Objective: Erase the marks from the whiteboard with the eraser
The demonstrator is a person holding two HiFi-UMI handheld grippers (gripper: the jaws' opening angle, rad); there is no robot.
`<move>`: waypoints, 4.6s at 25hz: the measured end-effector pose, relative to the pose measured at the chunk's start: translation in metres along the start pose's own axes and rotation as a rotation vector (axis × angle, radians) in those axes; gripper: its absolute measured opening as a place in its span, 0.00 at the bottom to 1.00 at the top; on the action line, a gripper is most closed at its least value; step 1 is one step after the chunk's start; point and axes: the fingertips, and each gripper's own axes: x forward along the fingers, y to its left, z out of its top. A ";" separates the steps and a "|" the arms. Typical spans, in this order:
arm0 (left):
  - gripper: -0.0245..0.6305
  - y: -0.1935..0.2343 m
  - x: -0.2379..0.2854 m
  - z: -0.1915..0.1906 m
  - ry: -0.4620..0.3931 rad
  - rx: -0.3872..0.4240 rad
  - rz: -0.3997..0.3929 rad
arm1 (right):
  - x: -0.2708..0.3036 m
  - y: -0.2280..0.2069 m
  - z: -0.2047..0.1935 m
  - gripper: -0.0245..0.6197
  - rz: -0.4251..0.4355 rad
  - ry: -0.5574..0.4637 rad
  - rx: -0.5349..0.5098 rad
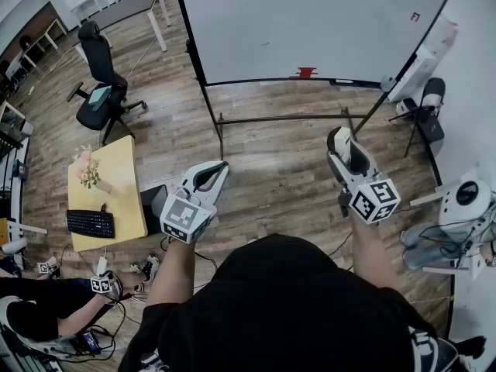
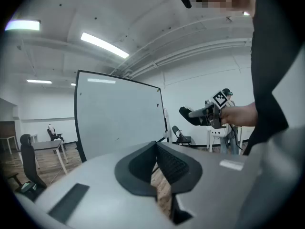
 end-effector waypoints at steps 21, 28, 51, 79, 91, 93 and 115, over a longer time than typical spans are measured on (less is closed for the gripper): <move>0.05 0.038 -0.033 -0.014 0.004 -0.015 -0.010 | 0.026 0.042 0.000 0.45 0.003 0.004 0.019; 0.05 0.043 -0.031 -0.019 0.010 -0.027 -0.017 | 0.032 0.042 0.002 0.45 -0.002 0.016 0.013; 0.05 0.055 0.035 -0.018 0.044 -0.030 0.017 | 0.066 -0.033 -0.001 0.45 0.008 0.019 0.035; 0.05 0.080 0.126 -0.023 0.081 -0.048 0.033 | 0.119 -0.116 -0.010 0.45 0.039 0.061 0.055; 0.05 0.097 0.159 -0.027 0.096 -0.062 0.043 | 0.146 -0.145 -0.012 0.45 0.053 0.083 0.057; 0.05 0.099 0.166 -0.027 0.098 -0.064 0.043 | 0.150 -0.151 -0.012 0.45 0.056 0.086 0.057; 0.05 0.122 0.230 -0.019 0.123 -0.073 0.062 | 0.193 -0.206 -0.006 0.45 0.087 0.098 0.075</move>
